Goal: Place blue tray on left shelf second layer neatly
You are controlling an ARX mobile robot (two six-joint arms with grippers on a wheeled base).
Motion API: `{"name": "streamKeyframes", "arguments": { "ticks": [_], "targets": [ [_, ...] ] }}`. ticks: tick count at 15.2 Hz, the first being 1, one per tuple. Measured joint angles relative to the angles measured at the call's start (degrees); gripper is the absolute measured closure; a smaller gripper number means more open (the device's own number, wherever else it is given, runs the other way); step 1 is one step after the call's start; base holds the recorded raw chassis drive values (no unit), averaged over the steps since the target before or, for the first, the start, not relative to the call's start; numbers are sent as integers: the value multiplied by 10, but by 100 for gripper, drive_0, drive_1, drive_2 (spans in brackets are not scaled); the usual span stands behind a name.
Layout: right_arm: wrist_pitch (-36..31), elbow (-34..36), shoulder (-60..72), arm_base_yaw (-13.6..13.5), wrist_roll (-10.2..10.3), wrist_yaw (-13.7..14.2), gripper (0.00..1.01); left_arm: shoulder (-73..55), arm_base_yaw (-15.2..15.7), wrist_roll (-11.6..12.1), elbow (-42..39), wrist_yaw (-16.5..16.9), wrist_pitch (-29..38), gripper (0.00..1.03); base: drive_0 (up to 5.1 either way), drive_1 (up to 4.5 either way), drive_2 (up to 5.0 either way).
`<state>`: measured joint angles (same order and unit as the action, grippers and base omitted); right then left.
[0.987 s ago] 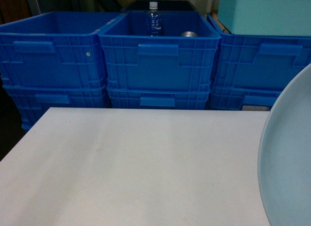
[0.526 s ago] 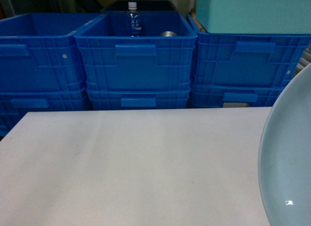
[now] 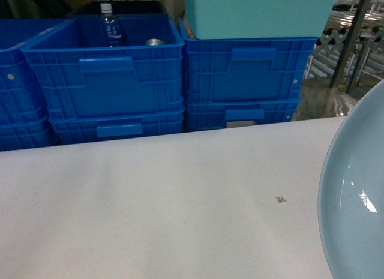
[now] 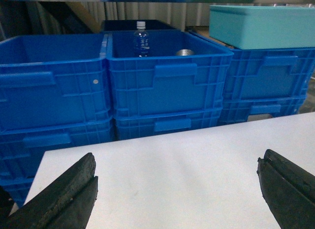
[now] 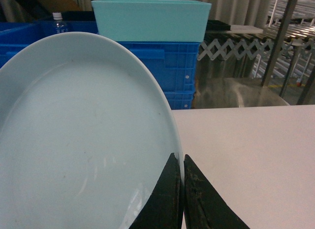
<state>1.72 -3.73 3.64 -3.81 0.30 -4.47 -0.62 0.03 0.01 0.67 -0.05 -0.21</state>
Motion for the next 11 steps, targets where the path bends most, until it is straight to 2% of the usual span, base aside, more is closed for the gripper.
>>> {"name": "streamKeyframes", "arguments": {
  "ticks": [11],
  "targets": [
    [0,0,0,0,0,0,99,0,0,0,0,0,0,5,-158,-158,-158]
  ]
}}
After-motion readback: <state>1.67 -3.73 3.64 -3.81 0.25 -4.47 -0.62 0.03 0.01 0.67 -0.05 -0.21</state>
